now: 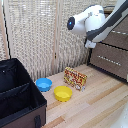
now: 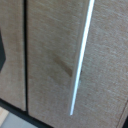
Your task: Kindly move your gripper toward the top drawer's handle. With caution, hold the handle robustly using your gripper and pull open the top drawer. Let the handle go. Relocate your gripper to the bowl placed in the background. Gently hold the bowl using your gripper. Bring the gripper and the bowl to the ajar drawer. Softly release the bowl into it.
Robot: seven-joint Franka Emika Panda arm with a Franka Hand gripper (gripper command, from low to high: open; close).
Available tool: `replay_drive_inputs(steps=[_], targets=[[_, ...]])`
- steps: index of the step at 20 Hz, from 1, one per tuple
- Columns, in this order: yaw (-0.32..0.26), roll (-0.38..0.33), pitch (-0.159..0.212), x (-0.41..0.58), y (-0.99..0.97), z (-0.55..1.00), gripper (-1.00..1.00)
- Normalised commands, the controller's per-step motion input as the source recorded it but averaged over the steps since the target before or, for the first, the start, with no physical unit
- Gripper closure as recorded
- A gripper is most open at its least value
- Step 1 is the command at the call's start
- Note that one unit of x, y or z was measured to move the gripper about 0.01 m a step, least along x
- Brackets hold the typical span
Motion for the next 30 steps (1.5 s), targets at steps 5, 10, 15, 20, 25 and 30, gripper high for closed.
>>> replay_drive_inputs(steps=[5, 10, 15, 20, 25, 30], targets=[[0.000, -0.154, -0.076, -0.227, -0.45, 0.11, -1.00], [0.000, -0.177, -0.041, -0.349, -0.29, -0.14, -1.00], [0.000, -0.069, 0.001, -0.060, -0.40, -0.20, 1.00], [0.003, 0.041, 0.000, 0.050, -0.72, -0.05, 1.00], [0.002, 0.036, 0.000, 0.000, -0.40, 0.00, 1.00], [-0.027, -0.017, 0.000, -0.036, -0.07, 0.00, 1.00]])
